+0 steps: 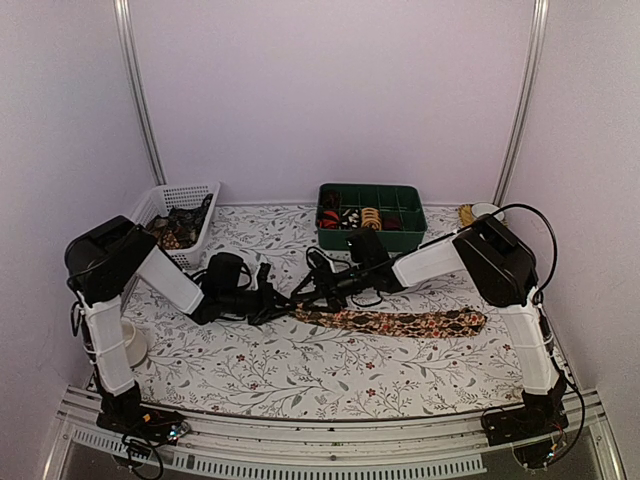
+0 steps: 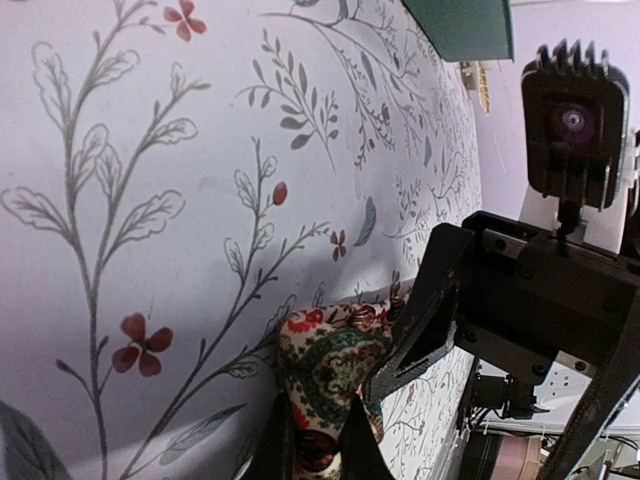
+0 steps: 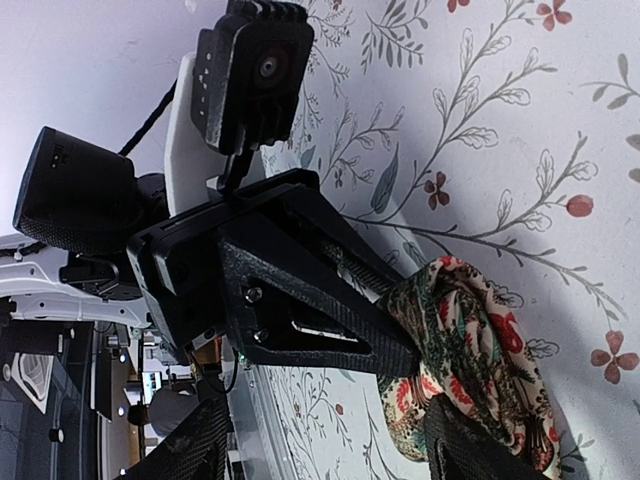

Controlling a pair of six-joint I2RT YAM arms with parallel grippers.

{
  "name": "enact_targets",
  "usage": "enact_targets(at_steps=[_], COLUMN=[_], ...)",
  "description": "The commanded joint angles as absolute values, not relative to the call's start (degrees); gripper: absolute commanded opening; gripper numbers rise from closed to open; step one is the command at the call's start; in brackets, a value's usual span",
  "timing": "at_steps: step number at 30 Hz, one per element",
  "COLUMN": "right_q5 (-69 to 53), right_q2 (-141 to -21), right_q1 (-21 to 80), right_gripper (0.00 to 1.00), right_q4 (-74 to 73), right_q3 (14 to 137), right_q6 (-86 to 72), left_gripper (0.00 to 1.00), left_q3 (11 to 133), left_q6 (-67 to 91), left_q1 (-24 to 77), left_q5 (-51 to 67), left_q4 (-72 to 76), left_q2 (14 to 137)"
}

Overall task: Roll the ties
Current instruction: Roll the tie at the center of the board.

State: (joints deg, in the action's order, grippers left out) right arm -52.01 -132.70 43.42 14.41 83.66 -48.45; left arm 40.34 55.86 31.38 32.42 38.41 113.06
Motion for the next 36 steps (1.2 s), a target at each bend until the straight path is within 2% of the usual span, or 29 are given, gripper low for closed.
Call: enact_targets(at_steps=[1,8,13,20,36], right_q5=[-50.4,-49.3,-46.3,-44.3,-45.1], right_q2=[-128.9,-115.4,-110.0,-109.3,-111.5], right_q1=[42.1,38.4,36.7,34.1,34.1], right_gripper=[0.72,0.77,0.77,0.77,0.77], right_q4=[8.7,4.2,0.7,2.5,4.5], right_q3=[80.0,75.1,69.6,62.1,59.7], right_q6=[-46.5,-41.3,-37.6,-37.1,-37.7], left_gripper=[0.0,0.0,0.0,0.0,0.0], left_q3=[39.7,46.1,53.7,63.9,81.5], left_q6=[53.6,44.5,40.3,35.8,29.5], left_q1=[32.7,33.8,37.5,43.0,50.9], left_q5=[27.2,12.8,0.5,-12.1,-32.9], left_q4=[30.3,8.1,-4.9,-17.2,-36.1], left_q2=[108.9,101.4,101.7,107.0,116.1])
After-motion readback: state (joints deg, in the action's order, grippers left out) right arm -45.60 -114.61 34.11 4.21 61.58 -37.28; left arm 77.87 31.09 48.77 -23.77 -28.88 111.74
